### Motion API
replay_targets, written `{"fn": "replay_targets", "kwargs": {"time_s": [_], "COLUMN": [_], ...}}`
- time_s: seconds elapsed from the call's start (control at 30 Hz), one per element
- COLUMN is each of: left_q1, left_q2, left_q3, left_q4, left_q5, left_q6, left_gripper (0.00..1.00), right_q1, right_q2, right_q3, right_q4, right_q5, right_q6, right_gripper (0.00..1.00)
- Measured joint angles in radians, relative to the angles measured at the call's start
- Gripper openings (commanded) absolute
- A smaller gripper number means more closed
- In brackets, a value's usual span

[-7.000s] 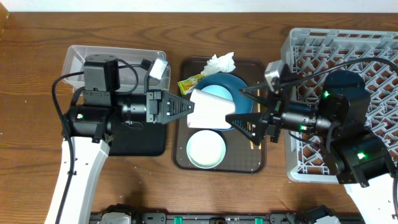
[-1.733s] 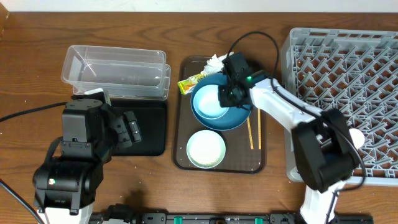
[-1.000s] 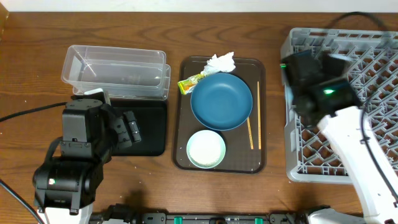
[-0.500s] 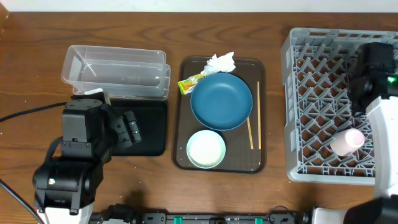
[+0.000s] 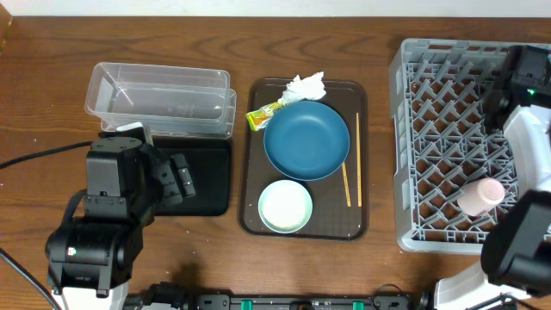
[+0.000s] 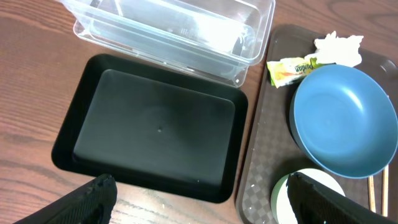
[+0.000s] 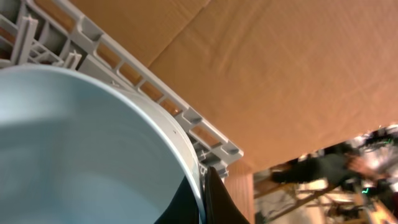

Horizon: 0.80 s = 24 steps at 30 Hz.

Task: Sort waste into correct bins and load items into the dishwasher rack
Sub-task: 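Place the light-blue bowl into the rack's right side and release, then reach the right gripper to the large blue bowl rim and grasp it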

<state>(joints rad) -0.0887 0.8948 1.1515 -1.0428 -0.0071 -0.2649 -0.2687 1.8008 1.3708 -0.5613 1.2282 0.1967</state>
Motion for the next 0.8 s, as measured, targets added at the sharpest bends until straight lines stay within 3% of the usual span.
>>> {"fn": "replay_targets", "kwargs": {"time_s": [0.17,0.47,0.7,0.8], "left_q1": [0.000,0.000,0.000,0.000], "left_q2": [0.000,0.000,0.000,0.000], "left_q3": [0.000,0.000,0.000,0.000], "left_q4": [0.000,0.000,0.000,0.000], "left_q5": [0.000,0.000,0.000,0.000], "left_q6": [0.000,0.000,0.000,0.000], "left_gripper": [0.90,0.90,0.90,0.90], "right_q1": [0.021,0.134,0.225,0.263], "right_q2": [0.084,0.184,0.217,0.226], "right_q3": [0.000,0.005,0.006,0.006], "right_q4": [0.104,0.180,0.175,0.167], "right_q5": [0.047,0.179,0.167,0.152], "right_q6": [-0.153,-0.287,-0.333,-0.350], "right_gripper": [0.01,0.03,0.13,0.29]}}
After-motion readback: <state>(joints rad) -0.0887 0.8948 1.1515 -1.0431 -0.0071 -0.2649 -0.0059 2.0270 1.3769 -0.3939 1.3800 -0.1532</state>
